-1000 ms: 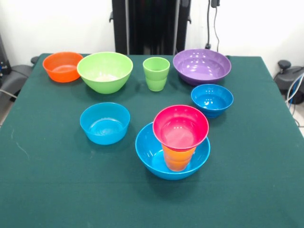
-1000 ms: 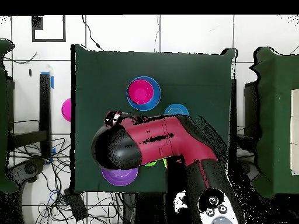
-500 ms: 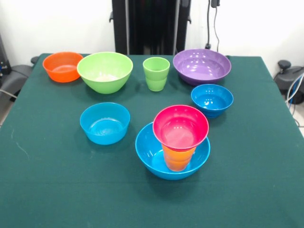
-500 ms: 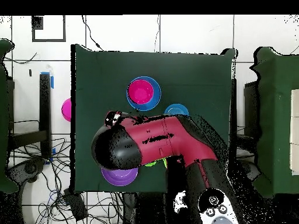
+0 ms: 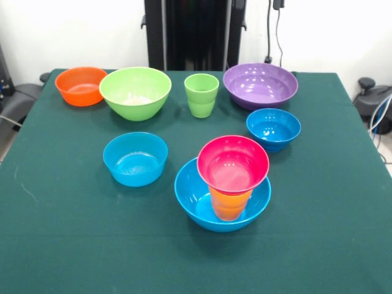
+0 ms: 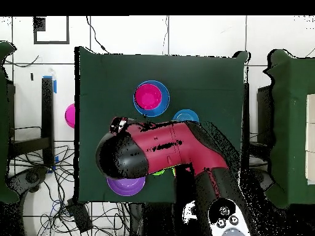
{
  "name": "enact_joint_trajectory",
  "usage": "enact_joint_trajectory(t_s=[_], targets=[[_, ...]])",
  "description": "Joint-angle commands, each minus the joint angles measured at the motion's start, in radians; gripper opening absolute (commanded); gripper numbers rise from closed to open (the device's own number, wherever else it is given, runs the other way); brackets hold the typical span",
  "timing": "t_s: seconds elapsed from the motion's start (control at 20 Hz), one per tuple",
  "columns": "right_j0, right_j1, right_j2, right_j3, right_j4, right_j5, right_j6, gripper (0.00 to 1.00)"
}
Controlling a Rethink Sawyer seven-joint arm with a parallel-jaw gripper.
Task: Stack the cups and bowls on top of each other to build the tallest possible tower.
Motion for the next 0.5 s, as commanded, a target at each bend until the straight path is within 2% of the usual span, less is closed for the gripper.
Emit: enact_joint_trajectory(t_s=[0.05, 0.5], targets=[[0.024, 0.071, 0.031, 0.076, -0.098, 0.002, -0.154, 1.00], [0.021, 0.067, 0.027, 0.093, -0.104, -0.018, -0.148, 1.00]])
